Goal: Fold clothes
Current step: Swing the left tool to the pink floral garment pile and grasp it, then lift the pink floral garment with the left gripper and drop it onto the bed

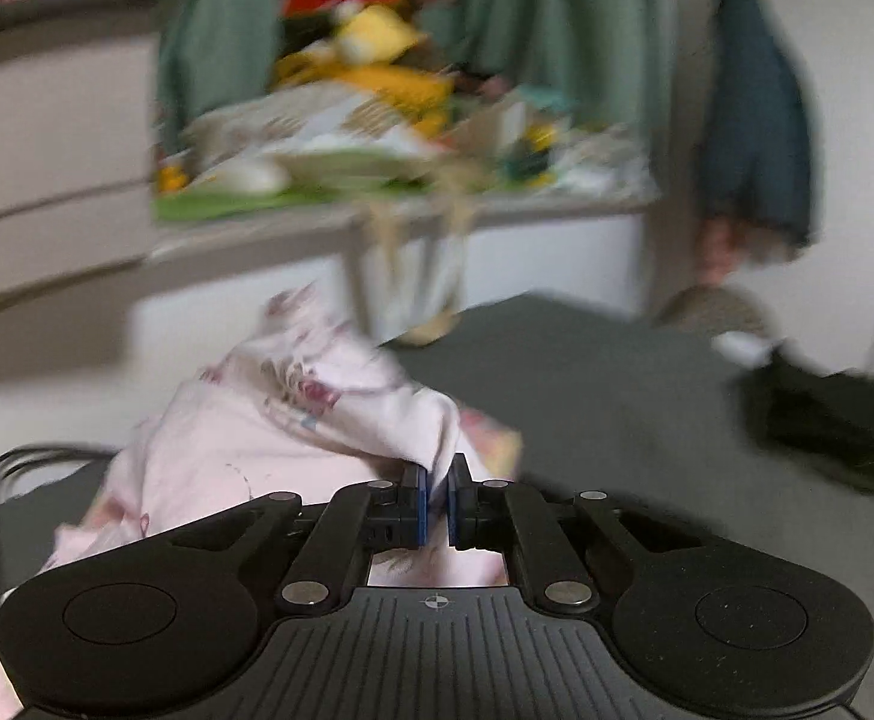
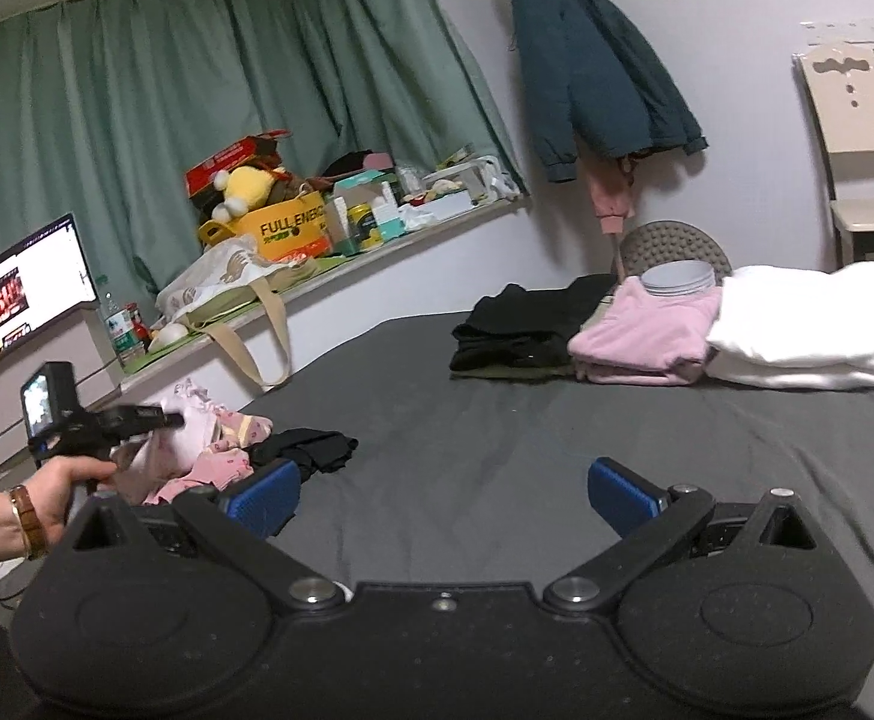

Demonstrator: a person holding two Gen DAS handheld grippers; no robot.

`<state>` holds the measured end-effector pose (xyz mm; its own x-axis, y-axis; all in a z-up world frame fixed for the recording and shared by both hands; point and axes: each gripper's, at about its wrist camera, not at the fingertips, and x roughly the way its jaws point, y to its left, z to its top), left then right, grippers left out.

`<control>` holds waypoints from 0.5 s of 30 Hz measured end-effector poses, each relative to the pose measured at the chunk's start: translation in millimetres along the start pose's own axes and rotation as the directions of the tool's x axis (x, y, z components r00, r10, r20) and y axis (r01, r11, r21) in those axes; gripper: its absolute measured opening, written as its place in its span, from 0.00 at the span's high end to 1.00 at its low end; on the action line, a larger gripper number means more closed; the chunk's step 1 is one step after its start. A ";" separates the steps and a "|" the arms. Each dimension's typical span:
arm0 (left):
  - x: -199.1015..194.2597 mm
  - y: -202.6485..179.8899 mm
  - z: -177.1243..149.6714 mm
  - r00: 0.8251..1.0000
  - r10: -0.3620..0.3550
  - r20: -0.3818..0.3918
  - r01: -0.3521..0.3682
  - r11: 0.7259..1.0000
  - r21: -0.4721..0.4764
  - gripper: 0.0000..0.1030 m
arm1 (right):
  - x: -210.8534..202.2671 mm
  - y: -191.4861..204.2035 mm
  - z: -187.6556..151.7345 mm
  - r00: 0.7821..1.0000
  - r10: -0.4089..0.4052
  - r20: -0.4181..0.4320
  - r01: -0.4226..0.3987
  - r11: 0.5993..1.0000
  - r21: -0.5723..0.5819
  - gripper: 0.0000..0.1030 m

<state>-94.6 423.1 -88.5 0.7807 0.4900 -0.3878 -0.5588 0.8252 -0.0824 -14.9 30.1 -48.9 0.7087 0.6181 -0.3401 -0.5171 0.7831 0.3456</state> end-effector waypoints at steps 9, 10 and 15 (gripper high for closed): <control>-97.5 -153.3 18.9 0.690 -0.722 0.043 0.699 0.681 0.220 0.95 | -22.5 -51.2 0.9 0.994 -0.104 0.028 0.097 0.977 0.187 0.00; -113.1 -171.0 18.7 0.608 -0.793 0.027 0.768 0.597 0.231 0.95 | -28.0 -60.8 2.7 0.991 -0.126 0.042 0.113 0.968 0.224 0.00; -138.8 -231.7 1.4 0.428 -0.880 -0.205 0.900 0.395 0.185 0.95 | -61.6 -119.5 12.0 0.952 -0.293 0.089 0.233 0.882 0.409 0.00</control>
<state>-73.1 164.3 -14.3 0.7686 -0.5742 -0.2820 0.5337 0.8187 -0.2120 8.9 -102.4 -58.7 0.8690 0.3527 -0.3471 -0.0946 0.8069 0.5831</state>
